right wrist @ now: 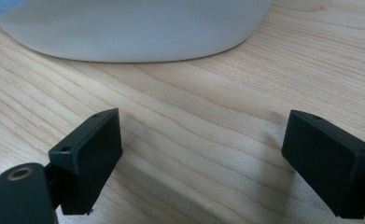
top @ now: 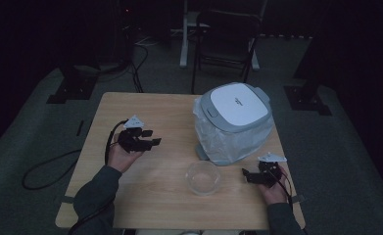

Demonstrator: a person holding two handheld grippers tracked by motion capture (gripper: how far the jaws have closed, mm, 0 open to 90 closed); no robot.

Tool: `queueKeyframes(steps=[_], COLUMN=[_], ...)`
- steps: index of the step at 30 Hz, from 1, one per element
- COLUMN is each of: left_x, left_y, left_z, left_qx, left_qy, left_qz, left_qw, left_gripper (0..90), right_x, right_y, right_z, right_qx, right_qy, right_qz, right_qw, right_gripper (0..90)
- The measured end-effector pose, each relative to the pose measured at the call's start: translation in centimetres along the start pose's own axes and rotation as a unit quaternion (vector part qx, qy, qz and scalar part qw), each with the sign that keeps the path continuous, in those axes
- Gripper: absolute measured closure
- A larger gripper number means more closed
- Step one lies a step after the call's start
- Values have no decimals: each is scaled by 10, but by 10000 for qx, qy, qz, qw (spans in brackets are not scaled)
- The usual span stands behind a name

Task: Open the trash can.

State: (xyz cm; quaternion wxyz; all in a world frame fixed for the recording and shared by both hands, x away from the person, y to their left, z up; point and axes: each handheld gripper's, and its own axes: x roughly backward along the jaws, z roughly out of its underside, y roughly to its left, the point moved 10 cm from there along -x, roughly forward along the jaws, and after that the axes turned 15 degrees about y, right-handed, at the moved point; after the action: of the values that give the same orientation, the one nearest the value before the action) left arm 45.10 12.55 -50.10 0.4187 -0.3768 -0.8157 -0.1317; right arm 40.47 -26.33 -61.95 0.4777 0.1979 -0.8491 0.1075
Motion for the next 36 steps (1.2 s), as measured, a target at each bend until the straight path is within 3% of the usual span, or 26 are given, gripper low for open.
queueKeyframes(steps=[36], left_x=[18], left_y=[-10], left_z=[-35], left_qx=[-233], left_qy=[-138], left_qz=[52], left_qw=[9996], left_gripper=[466], right_x=[0], right_y=[0], right_z=[0], right_qx=[0], right_qy=[-1], right_qz=[1], right_qw=[10000], right_gripper=[113])
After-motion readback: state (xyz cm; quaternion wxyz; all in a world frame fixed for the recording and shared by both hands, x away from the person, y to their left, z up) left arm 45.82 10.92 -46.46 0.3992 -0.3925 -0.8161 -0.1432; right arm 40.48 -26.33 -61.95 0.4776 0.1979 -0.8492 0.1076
